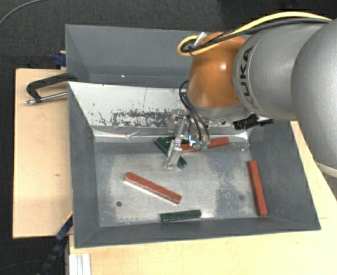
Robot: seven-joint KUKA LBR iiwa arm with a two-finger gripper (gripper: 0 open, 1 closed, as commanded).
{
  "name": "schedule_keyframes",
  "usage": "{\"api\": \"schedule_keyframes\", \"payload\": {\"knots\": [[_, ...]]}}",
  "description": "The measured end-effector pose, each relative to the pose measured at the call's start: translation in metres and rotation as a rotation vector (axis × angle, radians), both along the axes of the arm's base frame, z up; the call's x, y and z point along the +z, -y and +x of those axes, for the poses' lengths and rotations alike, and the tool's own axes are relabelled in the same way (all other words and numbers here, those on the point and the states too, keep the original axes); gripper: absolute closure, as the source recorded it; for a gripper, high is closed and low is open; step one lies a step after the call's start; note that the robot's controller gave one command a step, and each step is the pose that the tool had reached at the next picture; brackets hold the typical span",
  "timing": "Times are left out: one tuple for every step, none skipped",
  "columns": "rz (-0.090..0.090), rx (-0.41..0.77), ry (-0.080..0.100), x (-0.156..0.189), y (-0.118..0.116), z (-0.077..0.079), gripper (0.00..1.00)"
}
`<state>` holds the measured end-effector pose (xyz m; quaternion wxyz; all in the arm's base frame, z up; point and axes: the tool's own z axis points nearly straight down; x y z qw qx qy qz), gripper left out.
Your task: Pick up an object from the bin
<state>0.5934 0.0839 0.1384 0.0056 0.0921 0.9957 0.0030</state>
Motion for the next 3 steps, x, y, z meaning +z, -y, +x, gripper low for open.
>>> {"api": "schedule_keyframes", "payload": {"knots": [[-0.005,0.329,-0.011,-0.068,-0.068,-0.044,0.0],[-0.006,0.33,-0.01,-0.068,-0.068,-0.043,1.0],[-0.005,0.374,0.006,0.096,-0.071,-0.022,1.0]]}}
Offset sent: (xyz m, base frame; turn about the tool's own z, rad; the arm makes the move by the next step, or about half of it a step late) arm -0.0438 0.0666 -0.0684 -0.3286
